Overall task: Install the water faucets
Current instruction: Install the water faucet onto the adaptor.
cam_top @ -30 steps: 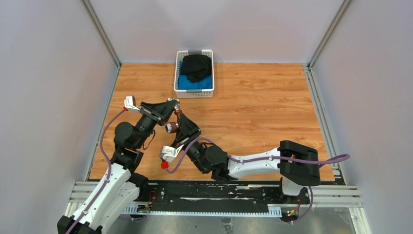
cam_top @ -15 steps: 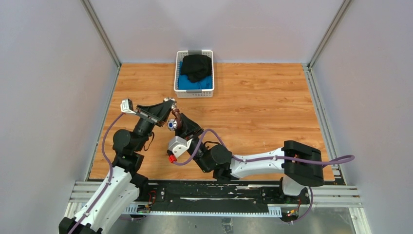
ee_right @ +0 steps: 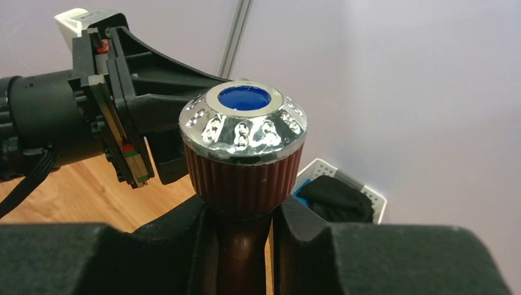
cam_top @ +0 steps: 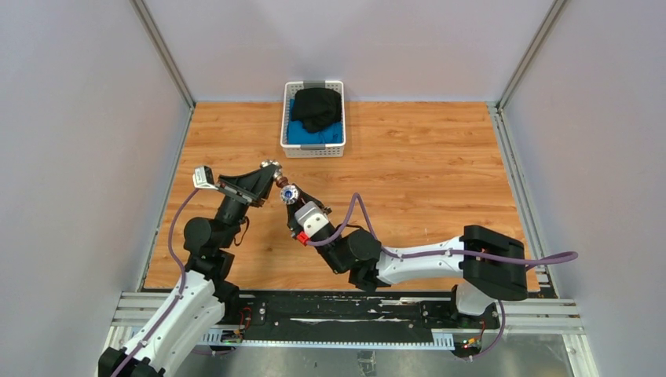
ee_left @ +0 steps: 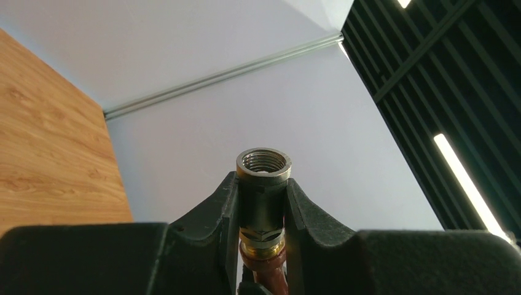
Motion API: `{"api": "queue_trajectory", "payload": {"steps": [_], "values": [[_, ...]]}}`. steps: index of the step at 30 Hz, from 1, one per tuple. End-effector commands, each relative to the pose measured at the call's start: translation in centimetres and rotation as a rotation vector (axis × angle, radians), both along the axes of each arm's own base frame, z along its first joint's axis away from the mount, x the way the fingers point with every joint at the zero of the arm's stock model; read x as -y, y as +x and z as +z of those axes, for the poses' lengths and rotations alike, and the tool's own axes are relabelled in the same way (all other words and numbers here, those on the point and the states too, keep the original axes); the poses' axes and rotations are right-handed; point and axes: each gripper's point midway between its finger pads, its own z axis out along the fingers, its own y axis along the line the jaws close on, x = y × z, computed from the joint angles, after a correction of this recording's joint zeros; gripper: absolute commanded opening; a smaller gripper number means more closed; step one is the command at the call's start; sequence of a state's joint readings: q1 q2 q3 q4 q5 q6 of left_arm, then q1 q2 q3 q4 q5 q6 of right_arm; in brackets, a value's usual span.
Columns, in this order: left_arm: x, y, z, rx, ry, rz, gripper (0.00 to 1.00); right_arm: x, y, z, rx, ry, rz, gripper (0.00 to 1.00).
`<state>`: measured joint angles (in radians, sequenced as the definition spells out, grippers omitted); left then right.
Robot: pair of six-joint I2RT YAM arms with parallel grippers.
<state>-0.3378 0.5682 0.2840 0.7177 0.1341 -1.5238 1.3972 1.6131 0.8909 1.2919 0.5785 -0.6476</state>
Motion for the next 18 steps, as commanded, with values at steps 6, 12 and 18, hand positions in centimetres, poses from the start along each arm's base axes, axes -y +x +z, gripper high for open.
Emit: {"api": "queue_trajectory", "payload": {"steps": [6, 12, 18], "values": [[0.1, -2.5, 2.33, 0.141, -0.039, -0.045, 0.0, 2.58, 3.09, 0.8, -0.19, 0.309, 0.039, 0.0], [-0.01, -1.96, 1.54, 0.106, -0.075, -0.049, 0.0, 2.62, 3.38, 0.51, -0.26, 0.426, 0.129, 0.0], [-0.54, -2.0, 2.24, 0.133, -0.083, -0.005, 0.0, 2.06, 3.71, 0.14, -0.292, 0.476, 0.139, 0.0]]}}
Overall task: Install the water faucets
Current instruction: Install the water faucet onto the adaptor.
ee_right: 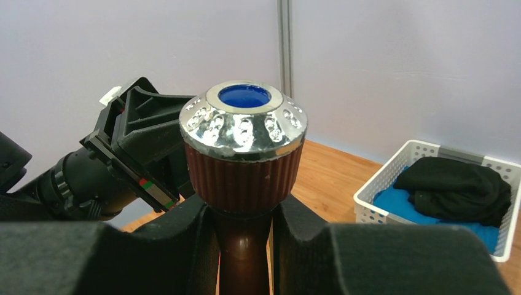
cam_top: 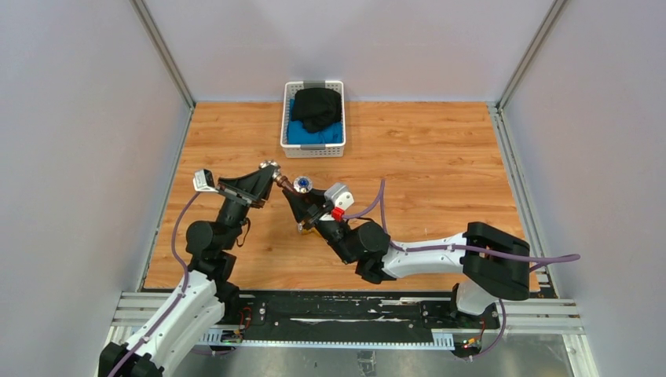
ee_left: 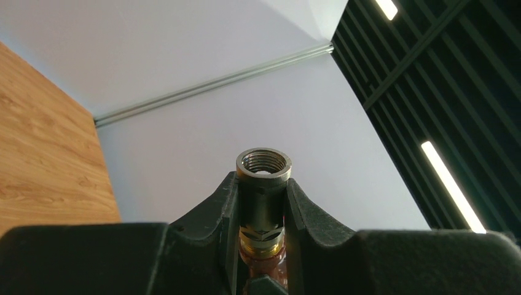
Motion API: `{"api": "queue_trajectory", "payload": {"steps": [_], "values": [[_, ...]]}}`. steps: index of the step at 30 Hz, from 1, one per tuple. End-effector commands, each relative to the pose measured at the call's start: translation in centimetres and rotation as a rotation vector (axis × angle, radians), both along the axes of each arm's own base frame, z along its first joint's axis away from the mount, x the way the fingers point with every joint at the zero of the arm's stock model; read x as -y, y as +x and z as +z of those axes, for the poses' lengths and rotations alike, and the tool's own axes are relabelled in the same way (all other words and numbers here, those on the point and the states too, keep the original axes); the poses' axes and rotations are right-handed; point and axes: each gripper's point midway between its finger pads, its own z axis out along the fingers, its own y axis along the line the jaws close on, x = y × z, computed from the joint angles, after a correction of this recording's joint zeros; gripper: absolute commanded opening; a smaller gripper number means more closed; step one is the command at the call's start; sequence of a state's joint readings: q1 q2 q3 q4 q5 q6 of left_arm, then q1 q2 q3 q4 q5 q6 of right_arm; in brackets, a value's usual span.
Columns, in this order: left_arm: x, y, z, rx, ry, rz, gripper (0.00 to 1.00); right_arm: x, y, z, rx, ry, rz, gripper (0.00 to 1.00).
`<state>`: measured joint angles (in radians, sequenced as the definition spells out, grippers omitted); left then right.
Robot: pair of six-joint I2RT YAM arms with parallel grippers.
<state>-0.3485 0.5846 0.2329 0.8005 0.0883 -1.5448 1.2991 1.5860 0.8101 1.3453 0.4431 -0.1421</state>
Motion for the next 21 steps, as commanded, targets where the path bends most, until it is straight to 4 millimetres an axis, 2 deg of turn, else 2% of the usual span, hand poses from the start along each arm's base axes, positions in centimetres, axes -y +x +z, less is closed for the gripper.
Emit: {"api": "queue_trajectory", "payload": {"steps": [1, 6, 14, 21], "values": [[-0.1, -2.2, 3.0, 0.135, -0.038, -0.022, 0.0, 1.8, 2.8, 1.1, -0.07, 0.143, -0.088, 0.0], [0.3, -2.4, 3.0, 0.143, -0.031, -0.007, 0.0, 1.0, 3.0, 1.6, -0.066, 0.155, -0.083, 0.0], [1.1, -1.9, 2.5, 0.091, -0.032, 0.008, 0.0, 0.8, 4.0, 1.6, -0.004, 0.073, -0.21, 0.0], [1.2, -2.3, 2.6, 0.141, 0.027, 0.037, 0.0, -0.7, 3.2, 1.4, -0.079, 0.152, -0.035, 0.0]]}}
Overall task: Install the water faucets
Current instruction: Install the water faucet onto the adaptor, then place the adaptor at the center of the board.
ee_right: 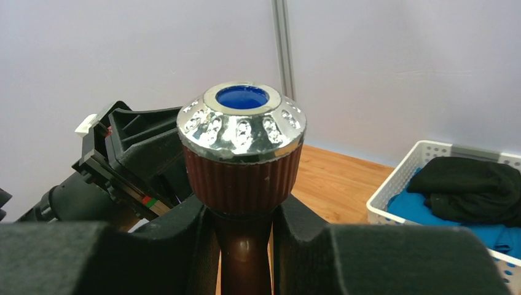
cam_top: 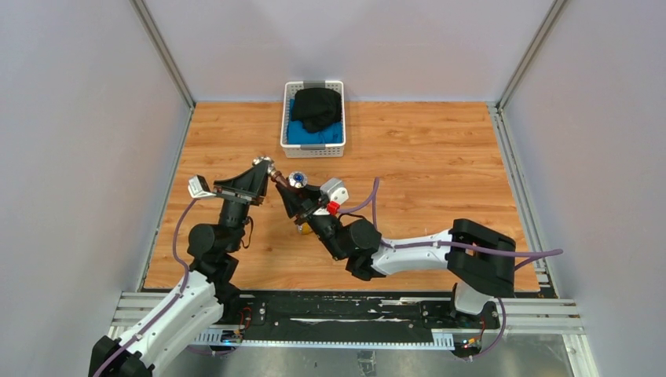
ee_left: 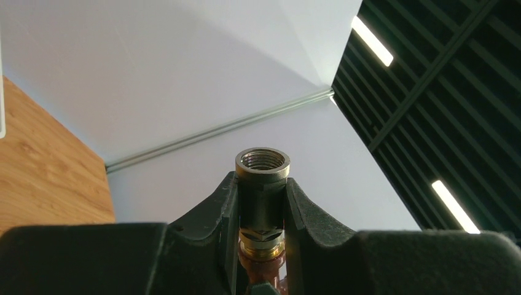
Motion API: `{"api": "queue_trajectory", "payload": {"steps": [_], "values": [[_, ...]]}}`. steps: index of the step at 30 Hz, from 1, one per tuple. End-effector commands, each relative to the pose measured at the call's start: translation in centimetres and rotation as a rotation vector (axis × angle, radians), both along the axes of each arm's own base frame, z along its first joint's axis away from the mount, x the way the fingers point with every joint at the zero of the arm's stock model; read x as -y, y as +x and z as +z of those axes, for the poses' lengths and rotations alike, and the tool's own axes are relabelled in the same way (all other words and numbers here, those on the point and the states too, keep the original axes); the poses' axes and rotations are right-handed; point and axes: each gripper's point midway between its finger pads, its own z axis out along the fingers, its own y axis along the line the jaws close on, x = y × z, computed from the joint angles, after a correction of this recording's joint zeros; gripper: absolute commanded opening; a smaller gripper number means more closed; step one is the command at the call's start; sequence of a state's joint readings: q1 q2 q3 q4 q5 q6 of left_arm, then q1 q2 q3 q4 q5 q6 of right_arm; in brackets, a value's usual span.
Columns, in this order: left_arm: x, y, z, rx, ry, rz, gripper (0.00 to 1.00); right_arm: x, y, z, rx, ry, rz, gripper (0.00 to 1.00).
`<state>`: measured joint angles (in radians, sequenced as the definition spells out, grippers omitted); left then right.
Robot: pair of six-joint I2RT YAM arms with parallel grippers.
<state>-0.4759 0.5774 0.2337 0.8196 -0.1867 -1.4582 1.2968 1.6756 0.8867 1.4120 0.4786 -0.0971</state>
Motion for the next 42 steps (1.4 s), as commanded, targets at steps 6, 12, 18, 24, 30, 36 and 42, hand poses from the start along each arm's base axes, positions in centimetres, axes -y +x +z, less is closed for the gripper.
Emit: {"api": "queue_trajectory", "payload": {"steps": [6, 12, 18, 24, 30, 36, 42], "values": [[1.4, -3.7, 1.9, 0.196, 0.108, -0.06, 0.0, 1.2, 2.6, 1.4, -0.147, 0.182, 0.145, 0.0], [1.2, -4.4, 2.7, 0.274, 0.143, -0.027, 0.0, 1.2, 2.6, 2.0, -0.199, 0.283, 0.302, 0.0], [2.4, -5.7, 4.0, 0.389, 0.154, -0.085, 0.0, 1.1, 2.8, 2.0, -0.221, 0.326, 0.395, 0.0], [3.0, -6.3, 4.1, 0.423, 0.16, -0.126, 0.0, 2.0, 4.3, 1.9, -0.255, 0.364, 0.394, 0.0], [2.7, -6.7, 4.0, 0.447, 0.166, -0.108, 0.0, 2.0, 5.3, 1.7, -0.308, 0.378, 0.467, 0.0], [2.5, -8.2, 4.5, 0.551, 0.179, -0.093, 0.0, 2.1, 6.2, 1.7, -0.377, 0.417, 0.615, 0.0], [3.2, -9.6, 5.4, 0.64, 0.195, -0.138, 0.0, 2.5, 6.7, 2.4, -0.411, 0.437, 0.726, 0.0]]}}
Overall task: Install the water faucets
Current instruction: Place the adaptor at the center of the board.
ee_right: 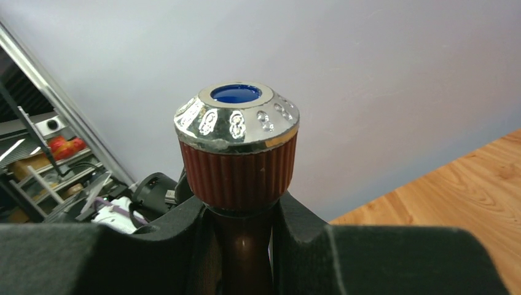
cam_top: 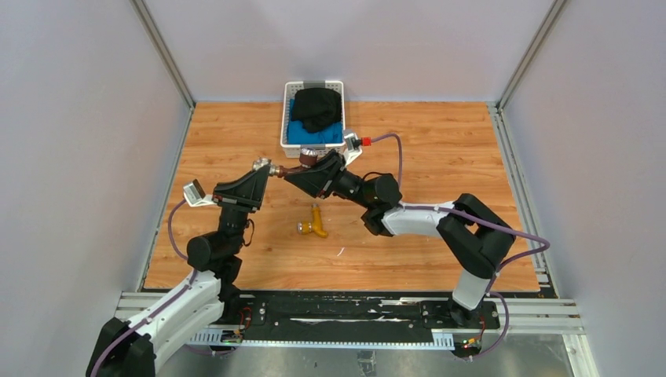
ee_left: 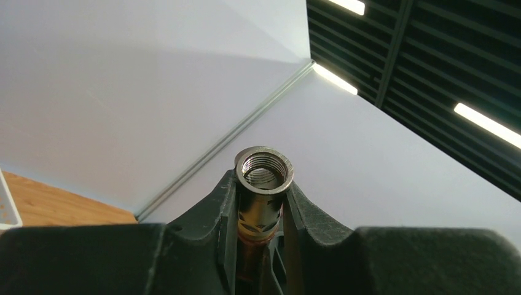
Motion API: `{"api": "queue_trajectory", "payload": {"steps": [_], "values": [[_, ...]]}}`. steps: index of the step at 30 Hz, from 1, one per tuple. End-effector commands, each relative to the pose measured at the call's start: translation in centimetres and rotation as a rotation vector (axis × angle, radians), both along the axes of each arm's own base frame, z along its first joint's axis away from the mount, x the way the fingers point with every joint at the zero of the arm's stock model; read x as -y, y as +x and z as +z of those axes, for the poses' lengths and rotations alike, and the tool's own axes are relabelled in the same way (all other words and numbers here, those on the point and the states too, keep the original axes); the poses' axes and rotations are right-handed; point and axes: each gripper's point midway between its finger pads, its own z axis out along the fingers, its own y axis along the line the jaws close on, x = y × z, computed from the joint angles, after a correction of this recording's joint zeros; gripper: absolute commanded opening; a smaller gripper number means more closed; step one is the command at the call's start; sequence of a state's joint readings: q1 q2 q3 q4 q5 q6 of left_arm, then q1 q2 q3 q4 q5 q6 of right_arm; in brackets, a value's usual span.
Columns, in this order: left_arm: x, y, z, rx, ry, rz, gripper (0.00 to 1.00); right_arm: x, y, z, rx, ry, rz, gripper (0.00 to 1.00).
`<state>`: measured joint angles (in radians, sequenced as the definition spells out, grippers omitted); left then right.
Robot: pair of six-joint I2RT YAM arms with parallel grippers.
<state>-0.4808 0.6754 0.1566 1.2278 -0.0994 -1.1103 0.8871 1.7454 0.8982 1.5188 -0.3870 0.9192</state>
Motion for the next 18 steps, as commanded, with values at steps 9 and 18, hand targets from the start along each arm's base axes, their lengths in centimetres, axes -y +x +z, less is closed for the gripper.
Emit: {"api": "queue_trajectory", "payload": {"steps": [9, 18], "values": [[3.7, -8.8, 4.6, 0.389, 0.095, -0.315, 0.0, 1.7, 5.6, 2.4, -0.163, 0.012, 0.023, 0.0], [4.8, -8.9, 5.3, 0.423, 0.192, -0.306, 0.0, 3.6, 5.0, 3.8, -0.216, -0.08, -0.051, 0.0]]}}
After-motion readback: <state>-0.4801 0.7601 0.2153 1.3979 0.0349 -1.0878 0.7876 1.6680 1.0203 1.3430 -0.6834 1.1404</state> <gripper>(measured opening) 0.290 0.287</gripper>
